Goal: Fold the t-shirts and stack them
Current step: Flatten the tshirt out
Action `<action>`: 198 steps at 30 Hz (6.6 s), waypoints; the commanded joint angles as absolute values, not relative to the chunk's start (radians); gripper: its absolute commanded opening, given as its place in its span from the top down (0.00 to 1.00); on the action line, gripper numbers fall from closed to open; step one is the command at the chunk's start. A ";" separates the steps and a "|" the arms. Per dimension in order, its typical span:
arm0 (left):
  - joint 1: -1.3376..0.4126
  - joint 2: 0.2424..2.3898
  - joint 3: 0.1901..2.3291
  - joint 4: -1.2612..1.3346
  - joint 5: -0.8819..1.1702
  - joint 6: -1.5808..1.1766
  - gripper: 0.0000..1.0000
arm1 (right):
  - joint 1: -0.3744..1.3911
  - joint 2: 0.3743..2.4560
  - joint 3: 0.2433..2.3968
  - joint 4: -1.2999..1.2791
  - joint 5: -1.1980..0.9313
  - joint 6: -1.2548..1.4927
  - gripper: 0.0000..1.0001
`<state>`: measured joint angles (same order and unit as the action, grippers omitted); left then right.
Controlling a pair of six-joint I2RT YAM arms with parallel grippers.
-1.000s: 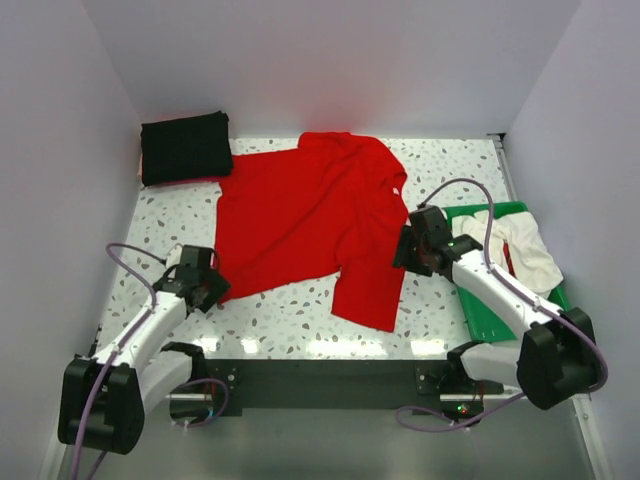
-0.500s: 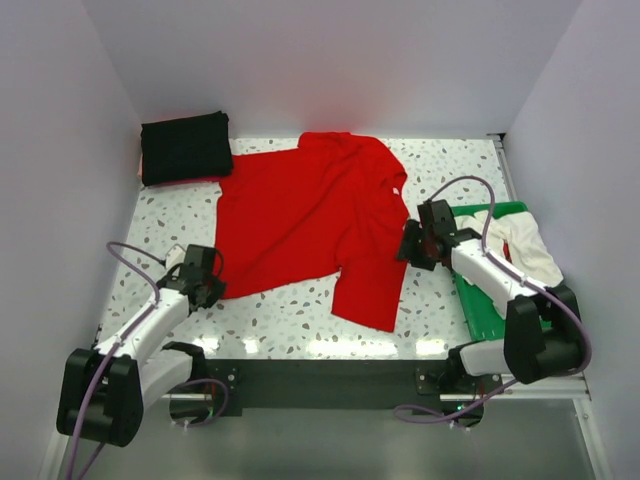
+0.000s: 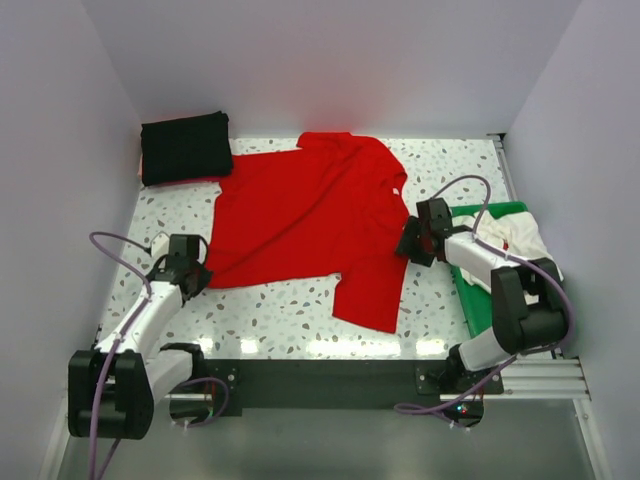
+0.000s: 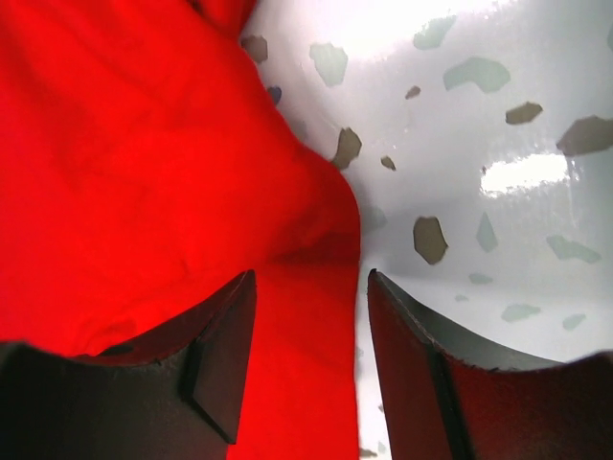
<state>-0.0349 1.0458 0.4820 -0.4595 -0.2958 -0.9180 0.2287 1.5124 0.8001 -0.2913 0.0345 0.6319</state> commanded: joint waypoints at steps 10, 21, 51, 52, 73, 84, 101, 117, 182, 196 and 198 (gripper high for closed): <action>0.028 1.052 0.531 -0.388 -0.288 -0.836 1.00 | 0.229 1.586 0.807 -0.146 0.132 0.696 0.52; 0.026 0.984 0.595 -0.394 -0.221 -0.756 1.00 | 0.229 1.467 0.818 -0.204 0.015 0.696 1.00; 0.026 0.724 1.520 -0.592 -0.247 -0.581 1.00 | 0.227 0.917 1.839 -0.881 0.060 0.548 1.00; 0.026 0.739 1.526 -0.568 -0.253 -0.581 1.00 | 0.229 0.948 1.851 -0.858 0.055 0.546 1.00; 0.041 1.596 1.860 -0.015 -0.157 -0.568 1.00 | 0.227 1.706 2.316 -0.382 0.041 0.523 1.00; 0.126 1.665 2.051 -0.025 -0.083 -0.531 1.00 | 0.227 1.611 2.155 -0.299 0.115 0.500 1.00; 0.130 1.310 0.919 -0.086 -0.192 -0.702 1.00 | 0.219 1.423 1.120 -0.393 0.066 0.588 1.00; 0.138 1.296 0.695 -0.351 -0.221 -0.836 1.00 | 0.219 1.500 0.845 -0.391 0.017 0.560 0.97; 0.137 1.341 0.637 -0.368 -0.196 -0.798 0.54 | 0.808 0.930 0.565 -0.751 0.150 0.813 1.00; 0.127 1.387 0.609 -0.307 -0.209 -0.854 0.69 | 0.808 0.749 0.578 -0.888 0.167 0.845 1.00; 0.127 1.388 0.607 -0.304 -0.215 -0.859 0.76 | 0.810 0.726 0.583 -0.911 0.167 0.847 1.00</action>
<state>0.1299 1.3716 0.6266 -0.3340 -0.1974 -0.8299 0.8051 0.7586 0.5640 -0.8413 0.1432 0.8284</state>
